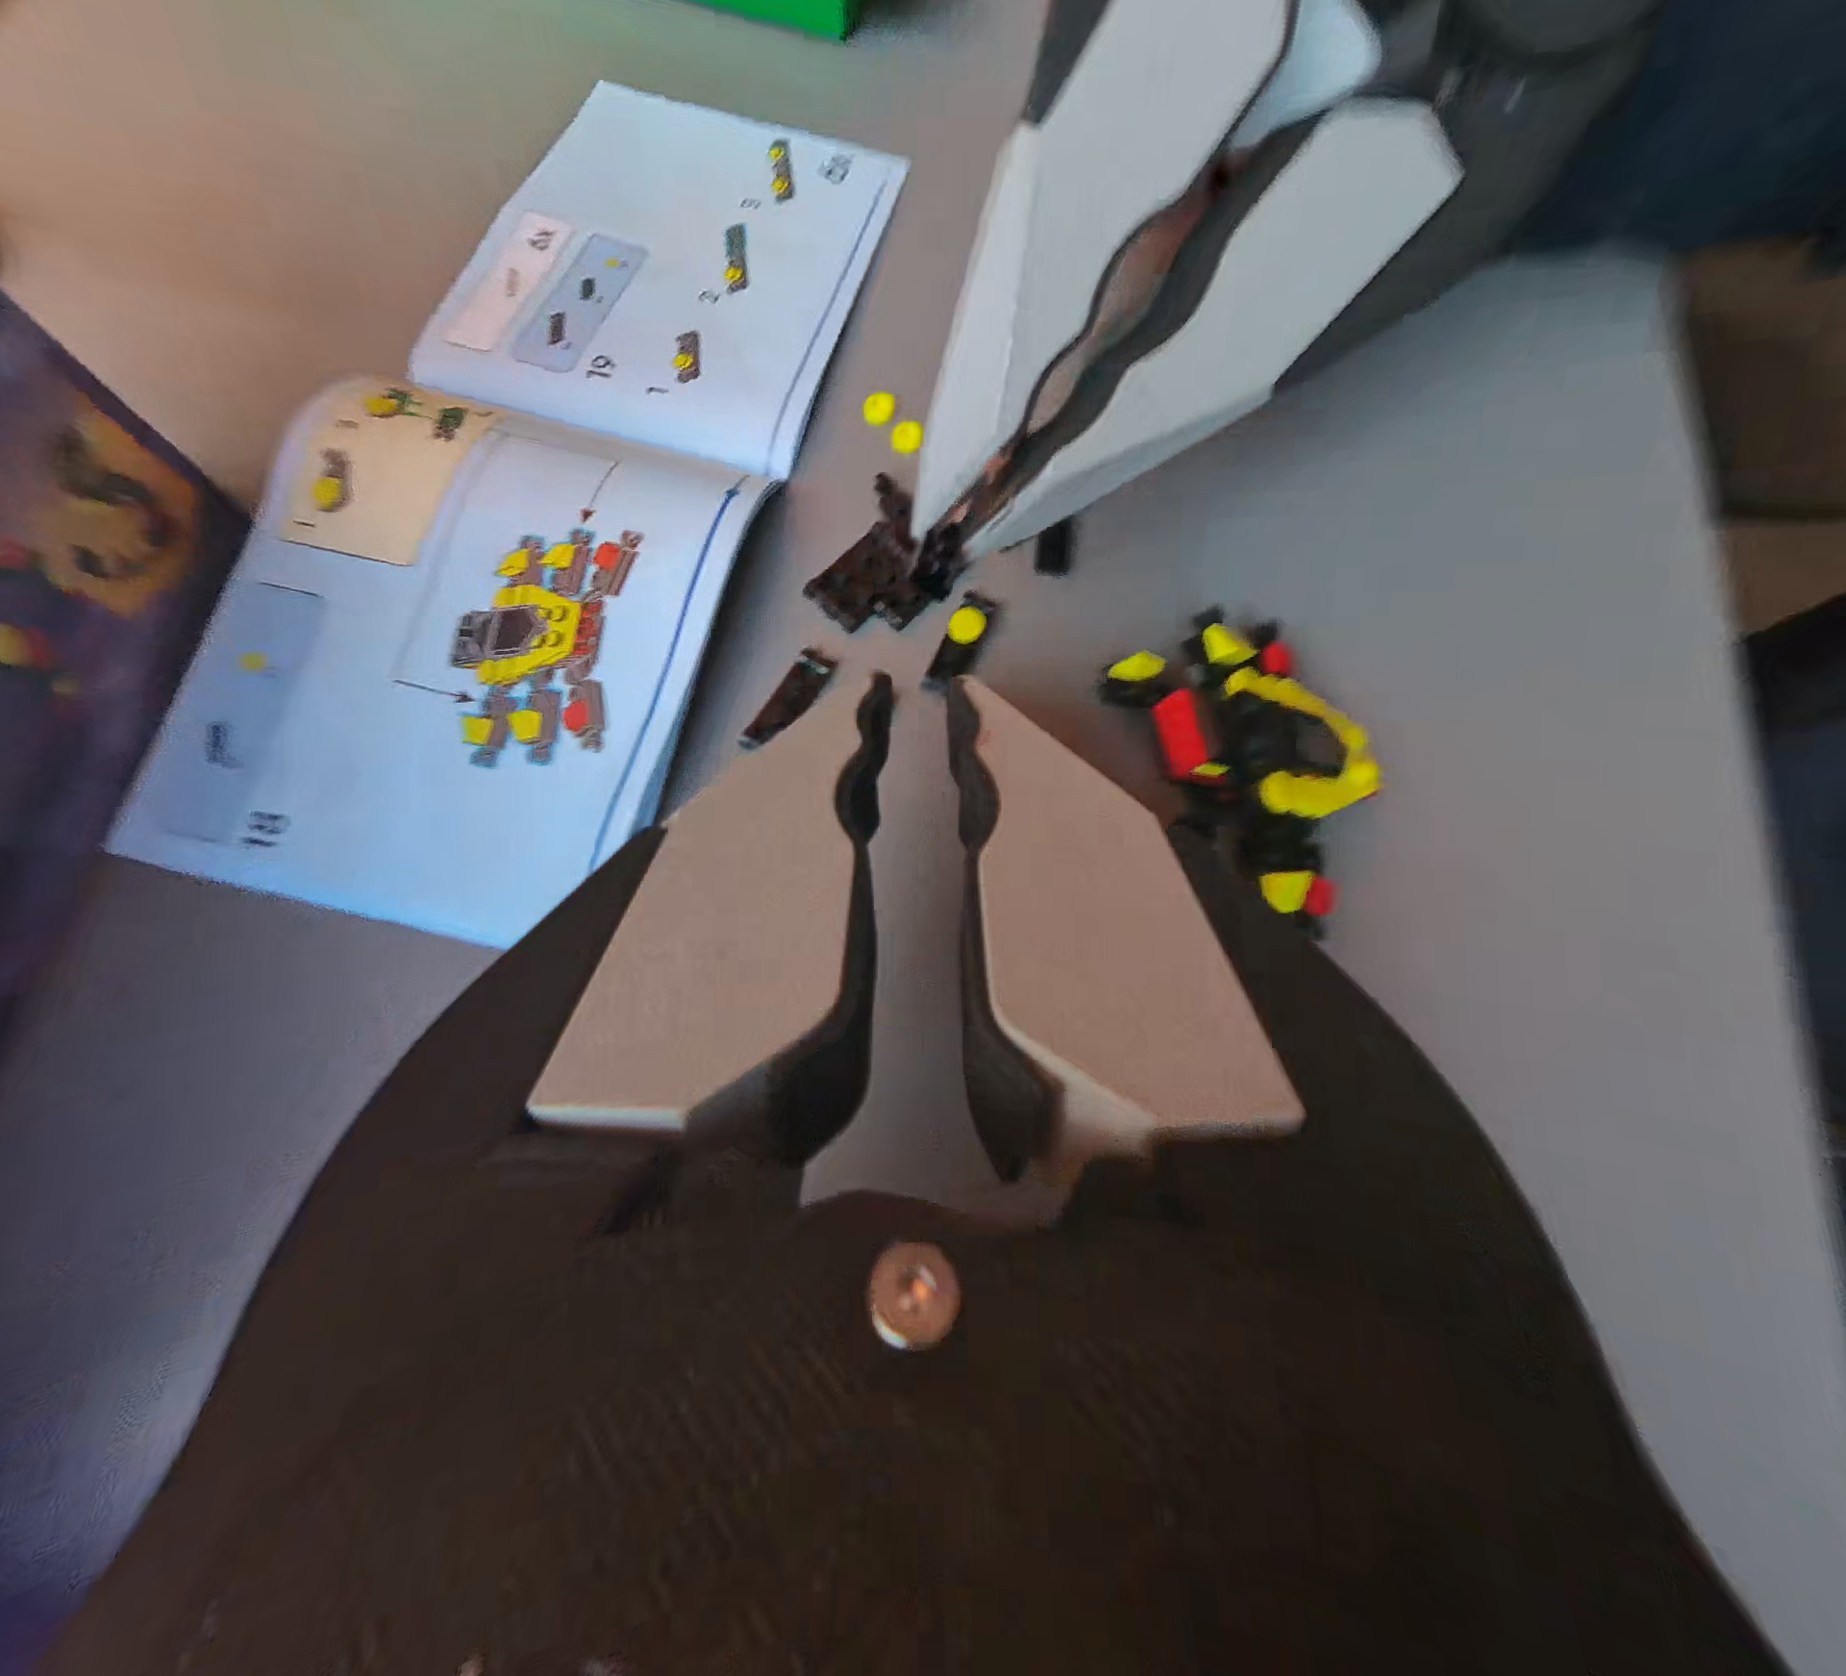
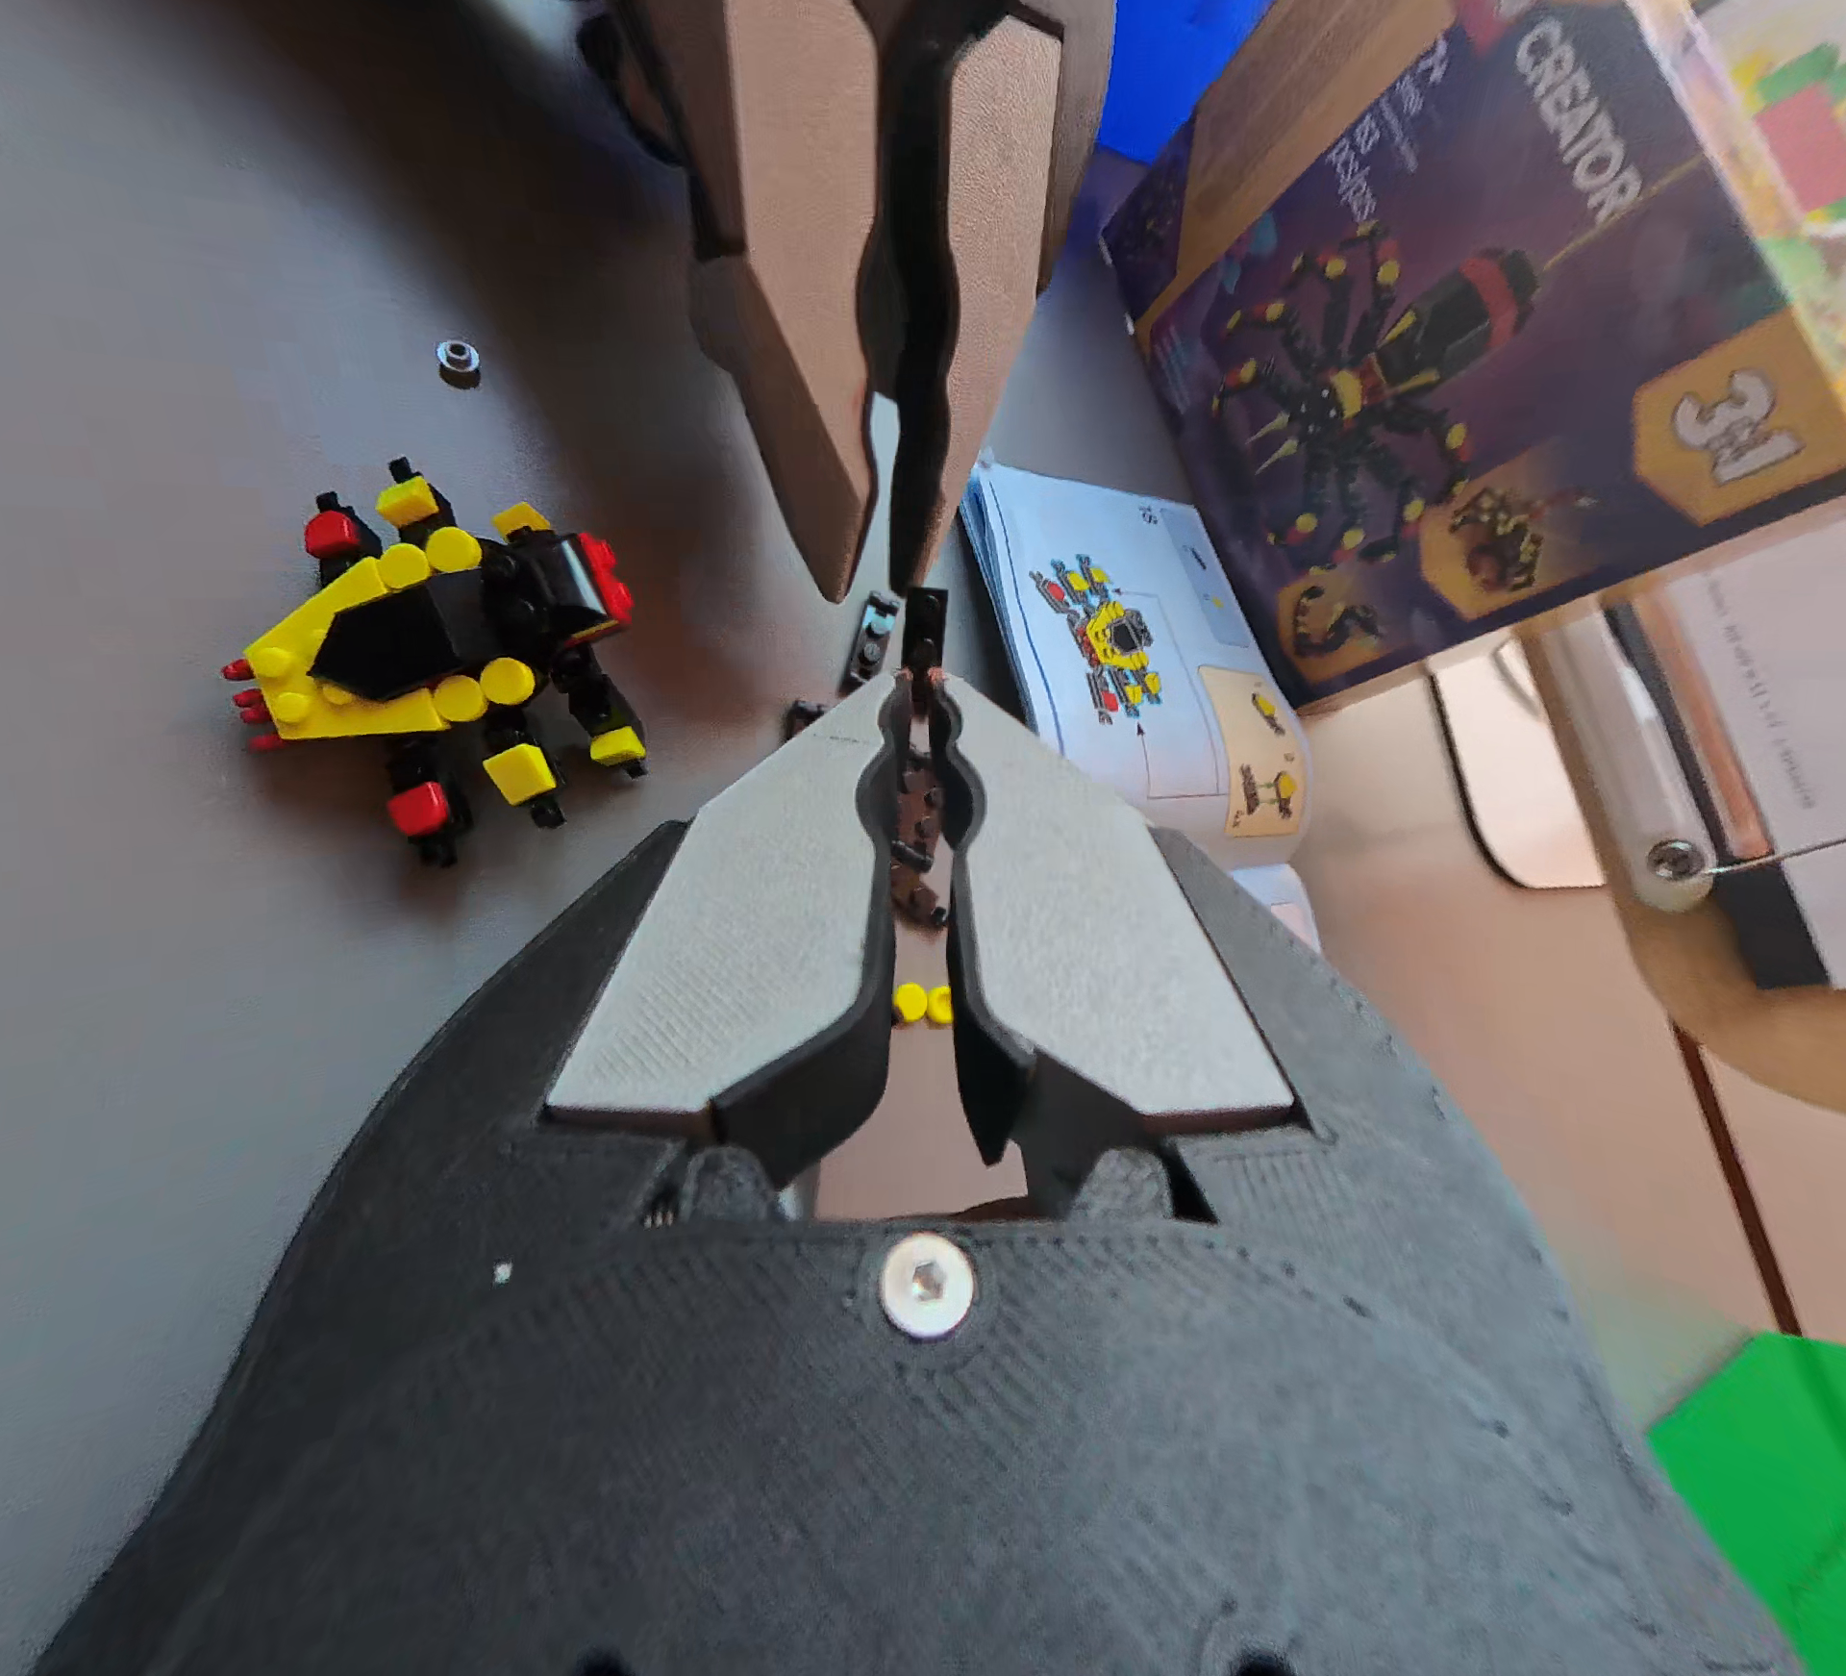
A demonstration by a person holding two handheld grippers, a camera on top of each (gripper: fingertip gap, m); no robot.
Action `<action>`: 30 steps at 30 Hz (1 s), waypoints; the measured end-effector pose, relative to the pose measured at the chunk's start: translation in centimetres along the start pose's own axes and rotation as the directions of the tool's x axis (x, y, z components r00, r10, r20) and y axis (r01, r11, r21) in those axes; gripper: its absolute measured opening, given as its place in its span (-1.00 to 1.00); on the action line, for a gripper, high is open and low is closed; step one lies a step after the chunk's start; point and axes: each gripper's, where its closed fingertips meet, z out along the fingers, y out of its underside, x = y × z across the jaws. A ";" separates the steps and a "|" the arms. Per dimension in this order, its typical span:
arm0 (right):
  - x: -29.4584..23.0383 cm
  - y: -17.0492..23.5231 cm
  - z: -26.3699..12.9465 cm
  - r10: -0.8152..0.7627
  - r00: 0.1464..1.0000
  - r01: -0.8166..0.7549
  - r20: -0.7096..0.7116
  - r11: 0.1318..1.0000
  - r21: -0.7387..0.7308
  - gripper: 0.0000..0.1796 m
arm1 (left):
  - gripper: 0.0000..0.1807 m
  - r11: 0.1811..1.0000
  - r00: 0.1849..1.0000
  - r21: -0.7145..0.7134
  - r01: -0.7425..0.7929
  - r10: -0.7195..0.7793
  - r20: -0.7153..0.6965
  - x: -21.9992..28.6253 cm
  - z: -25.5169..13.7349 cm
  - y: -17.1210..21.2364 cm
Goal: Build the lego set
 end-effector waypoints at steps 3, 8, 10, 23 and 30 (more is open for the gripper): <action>0.2 0.0 -0.1 -0.055 0.998 0.055 -0.037 0.998 -0.013 -0.99 | -0.83 0.995 0.993 0.056 0.086 -0.081 -0.083 0.2 -0.7 -0.9; -0.1 0.4 0.2 -0.024 1.000 0.024 -0.008 0.999 -0.028 -0.99 | -0.79 0.983 0.981 0.052 -0.178 0.173 0.087 -0.7 -1.1 -1.0; -0.4 0.2 0.2 -0.010 1.000 0.010 0.009 1.000 -0.020 -0.99 | -0.75 0.973 0.970 0.047 -0.227 0.222 0.097 -0.2 -0.8 -1.1; -1.6 -0.2 0.6 0.017 0.997 -0.016 0.072 1.000 -0.016 -1.00 | -0.93 0.940 0.936 0.037 -0.338 0.332 0.113 0.9 -0.2 -1.0; -1.8 0.5 0.8 0.057 0.992 -0.054 0.115 0.998 -0.035 -1.00 | -0.94 0.934 0.929 -0.002 -0.358 0.357 0.097 1.0 0.0 -0.3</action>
